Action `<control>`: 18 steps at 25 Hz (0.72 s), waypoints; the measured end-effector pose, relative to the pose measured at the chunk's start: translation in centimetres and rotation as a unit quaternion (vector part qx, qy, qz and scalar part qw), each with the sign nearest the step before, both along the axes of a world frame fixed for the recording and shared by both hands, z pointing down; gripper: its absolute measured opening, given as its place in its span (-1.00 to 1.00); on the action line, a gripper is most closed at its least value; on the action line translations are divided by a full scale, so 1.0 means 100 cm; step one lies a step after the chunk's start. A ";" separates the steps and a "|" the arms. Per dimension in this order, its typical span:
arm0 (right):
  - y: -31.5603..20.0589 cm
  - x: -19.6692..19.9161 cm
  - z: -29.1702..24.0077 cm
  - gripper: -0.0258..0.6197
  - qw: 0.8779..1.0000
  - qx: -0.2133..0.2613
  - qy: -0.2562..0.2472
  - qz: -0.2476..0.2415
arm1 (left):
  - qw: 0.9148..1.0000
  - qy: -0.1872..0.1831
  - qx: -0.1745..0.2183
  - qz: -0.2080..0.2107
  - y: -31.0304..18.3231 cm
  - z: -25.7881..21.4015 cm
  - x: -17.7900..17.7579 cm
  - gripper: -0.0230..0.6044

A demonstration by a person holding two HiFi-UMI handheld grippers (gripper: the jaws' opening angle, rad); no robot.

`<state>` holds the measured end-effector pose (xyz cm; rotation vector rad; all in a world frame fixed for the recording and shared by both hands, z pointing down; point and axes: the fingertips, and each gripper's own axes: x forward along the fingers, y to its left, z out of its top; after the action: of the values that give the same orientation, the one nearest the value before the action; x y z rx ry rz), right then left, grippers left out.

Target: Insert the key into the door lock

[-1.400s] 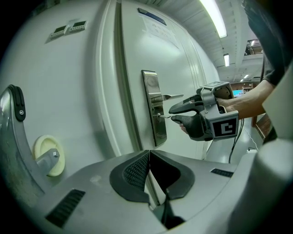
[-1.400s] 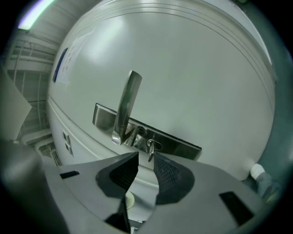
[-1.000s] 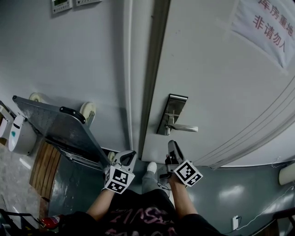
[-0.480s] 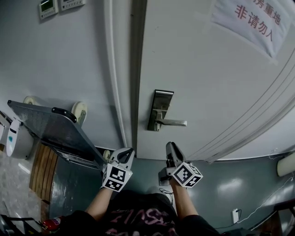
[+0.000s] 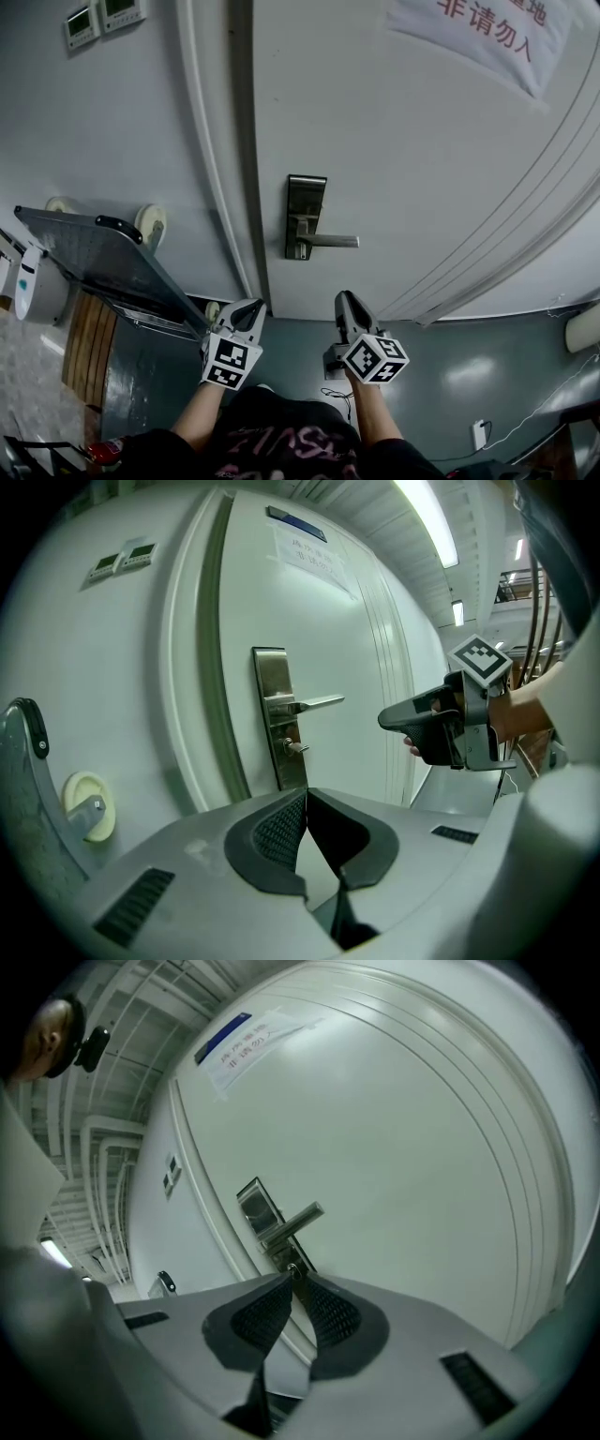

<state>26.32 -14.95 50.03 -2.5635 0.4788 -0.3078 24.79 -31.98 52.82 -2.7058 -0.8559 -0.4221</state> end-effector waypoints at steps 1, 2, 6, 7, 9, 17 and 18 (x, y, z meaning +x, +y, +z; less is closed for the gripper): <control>0.002 -0.002 -0.001 -0.63 1.000 -0.010 0.003 -0.003 | 1.000 0.001 -0.001 -0.003 0.002 -0.001 -0.002 -0.88; 0.003 -0.005 -0.001 -0.64 1.000 -0.018 0.005 -0.006 | 1.000 0.003 -0.002 -0.006 0.004 -0.003 -0.004 -0.88; 0.011 -0.018 -0.004 -0.66 0.999 -0.047 0.017 -0.011 | 0.999 0.008 -0.023 -0.022 0.010 -0.010 -0.014 -0.88; 0.013 -0.022 -0.005 -0.66 0.998 -0.057 0.021 -0.012 | 0.999 0.008 -0.030 -0.027 0.011 -0.012 -0.016 -0.88; 0.016 -0.028 -0.007 -0.67 0.997 -0.073 0.028 -0.014 | 0.999 0.011 -0.038 -0.035 0.014 -0.016 -0.021 -0.88; 0.028 -0.061 -0.008 -0.70 0.994 -0.102 0.036 -0.022 | 0.997 0.024 -0.048 -0.055 0.025 -0.024 -0.050 -0.89; 0.029 -0.065 -0.007 -0.71 0.994 -0.104 0.037 -0.024 | 0.997 0.026 -0.049 -0.058 0.026 -0.024 -0.054 -0.89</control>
<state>19.83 -12.01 49.33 -2.7781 0.5619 -0.2941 19.43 -29.40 50.40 -2.8542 -0.7256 -0.3407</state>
